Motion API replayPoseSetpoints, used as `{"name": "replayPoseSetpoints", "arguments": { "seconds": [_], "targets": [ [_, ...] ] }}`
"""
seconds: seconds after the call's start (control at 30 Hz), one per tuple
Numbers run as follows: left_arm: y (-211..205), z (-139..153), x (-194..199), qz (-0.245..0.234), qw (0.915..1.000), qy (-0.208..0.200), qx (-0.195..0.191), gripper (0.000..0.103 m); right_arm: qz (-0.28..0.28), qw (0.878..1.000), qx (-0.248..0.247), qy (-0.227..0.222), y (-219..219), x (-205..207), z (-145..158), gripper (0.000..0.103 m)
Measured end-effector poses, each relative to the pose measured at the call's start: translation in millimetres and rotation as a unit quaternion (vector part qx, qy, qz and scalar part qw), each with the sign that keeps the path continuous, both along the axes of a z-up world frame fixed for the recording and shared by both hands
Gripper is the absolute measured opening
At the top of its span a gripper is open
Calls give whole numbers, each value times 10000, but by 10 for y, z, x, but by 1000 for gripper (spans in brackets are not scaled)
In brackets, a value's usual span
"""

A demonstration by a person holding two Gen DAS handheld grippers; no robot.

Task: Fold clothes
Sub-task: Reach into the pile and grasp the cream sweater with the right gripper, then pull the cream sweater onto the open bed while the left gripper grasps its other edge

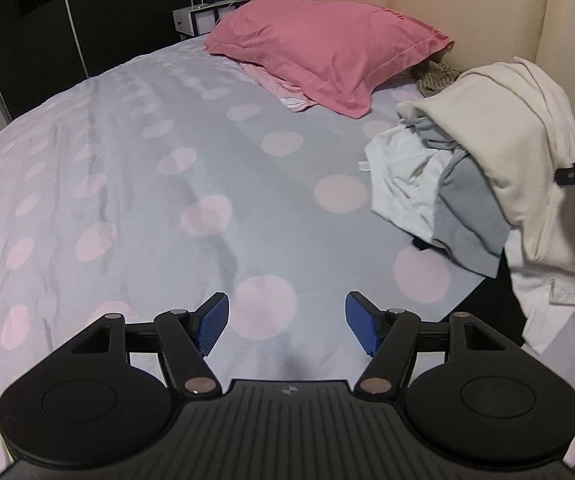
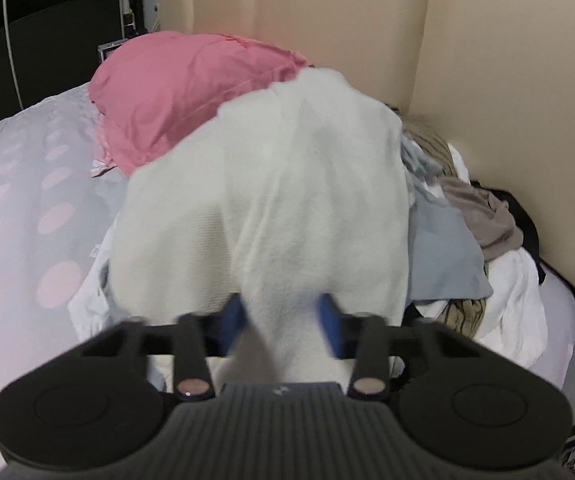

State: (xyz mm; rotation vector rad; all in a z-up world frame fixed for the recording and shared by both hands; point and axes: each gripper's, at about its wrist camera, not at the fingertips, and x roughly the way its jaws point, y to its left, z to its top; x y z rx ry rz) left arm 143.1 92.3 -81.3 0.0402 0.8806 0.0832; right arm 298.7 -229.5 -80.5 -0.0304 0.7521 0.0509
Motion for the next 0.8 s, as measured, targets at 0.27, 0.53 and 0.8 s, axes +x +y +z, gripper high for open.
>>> {"name": "replayPoseSetpoints", "arguments": {
  "seconds": [0.27, 0.53, 0.8],
  "targets": [
    [236, 290, -275, 86, 9997, -218, 43, 63, 587, 9970, 473, -150, 229, -358, 500, 8],
    [697, 846, -908, 504, 9964, -629, 263, 63, 2462, 9622, 1072, -459, 1314, -1280, 1401, 8],
    [1140, 1247, -1532, 917, 9907, -828, 568, 63, 3823, 9111, 1414, -615, 2150, -2343, 1994, 8]
  ]
}}
